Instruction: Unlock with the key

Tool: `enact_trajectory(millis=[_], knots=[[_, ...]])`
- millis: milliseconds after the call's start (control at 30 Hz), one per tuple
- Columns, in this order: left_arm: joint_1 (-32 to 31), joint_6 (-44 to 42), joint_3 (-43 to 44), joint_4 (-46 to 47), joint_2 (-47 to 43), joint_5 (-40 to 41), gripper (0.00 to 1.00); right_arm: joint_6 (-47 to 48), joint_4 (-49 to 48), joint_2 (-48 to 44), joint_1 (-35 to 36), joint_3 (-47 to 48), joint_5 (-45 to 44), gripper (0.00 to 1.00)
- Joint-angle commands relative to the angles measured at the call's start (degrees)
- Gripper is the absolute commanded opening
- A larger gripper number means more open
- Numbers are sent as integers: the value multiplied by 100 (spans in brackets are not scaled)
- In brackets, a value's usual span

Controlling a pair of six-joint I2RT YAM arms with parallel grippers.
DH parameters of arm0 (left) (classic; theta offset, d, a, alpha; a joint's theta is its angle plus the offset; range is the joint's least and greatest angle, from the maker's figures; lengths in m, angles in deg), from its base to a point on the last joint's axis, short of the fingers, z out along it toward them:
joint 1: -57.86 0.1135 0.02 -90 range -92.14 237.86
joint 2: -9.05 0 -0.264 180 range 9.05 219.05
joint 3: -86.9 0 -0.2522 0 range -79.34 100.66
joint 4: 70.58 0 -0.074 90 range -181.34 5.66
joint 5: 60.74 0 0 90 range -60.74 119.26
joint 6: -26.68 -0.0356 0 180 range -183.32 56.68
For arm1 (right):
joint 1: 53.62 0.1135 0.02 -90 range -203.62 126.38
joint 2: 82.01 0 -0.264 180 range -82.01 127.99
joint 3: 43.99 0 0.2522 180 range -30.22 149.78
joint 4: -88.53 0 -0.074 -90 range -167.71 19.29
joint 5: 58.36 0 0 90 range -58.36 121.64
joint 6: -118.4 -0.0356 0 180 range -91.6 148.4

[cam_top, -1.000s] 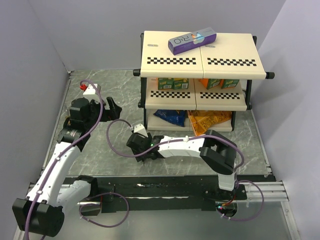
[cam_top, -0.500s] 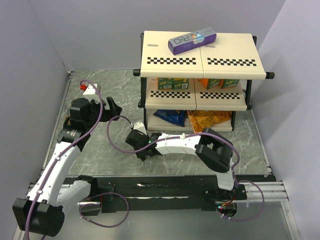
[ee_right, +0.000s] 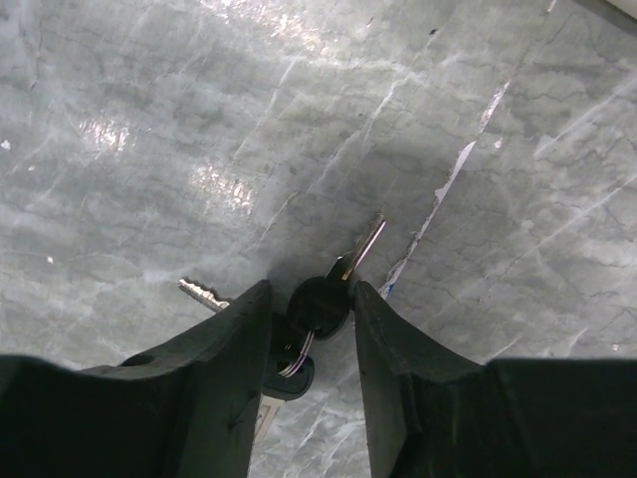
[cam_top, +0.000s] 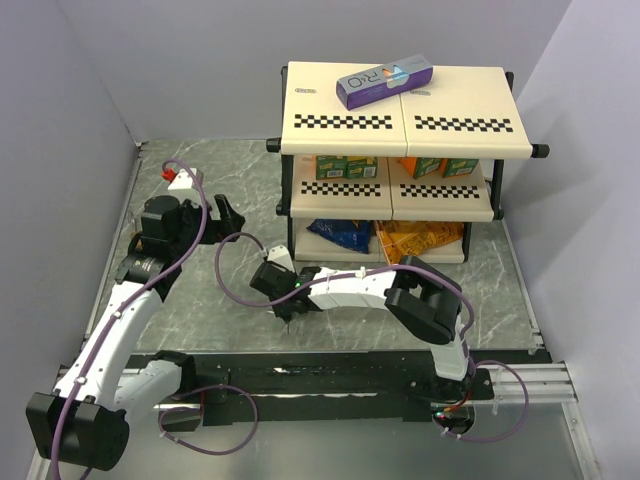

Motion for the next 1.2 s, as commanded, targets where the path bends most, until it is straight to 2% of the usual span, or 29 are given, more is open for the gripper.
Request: enact_trajectory(millis=[0, 233, 300, 333, 433, 667, 800, 933, 1033, 1167], knots=[[-16, 96, 75, 125, -25, -247, 99, -200, 103, 58, -65, -103, 184, 44], [-16, 96, 84, 116, -34, -212, 99, -253, 103, 85, -65, -111, 308, 36], [-16, 105, 75, 125, -34, -230, 99, -279, 50, 15, -82, -252, 281, 30], [-16, 114, 66, 142, -25, -247, 99, -288, 33, -29, -91, -278, 290, 22], [-16, 140, 58, 151, 1, -291, 99, -288, -72, -126, -126, -383, 316, 13], [-24, 228, 31, 213, 124, -616, 99, -182, -100, -495, -170, -516, 194, 10], [-16, 228, 49, 186, 142, -599, 99, -279, 103, -829, -135, -568, 79, 20], [-16, 246, 31, 204, 142, -652, 99, -472, 130, -1162, -83, -735, 228, 40], [-16, 246, 23, 213, 142, -660, 99, -727, 86, -1286, -56, -884, 395, 50], [-16, 254, 22, 213, 124, -696, 99, -929, -46, -1339, -21, -1034, 632, 52]])
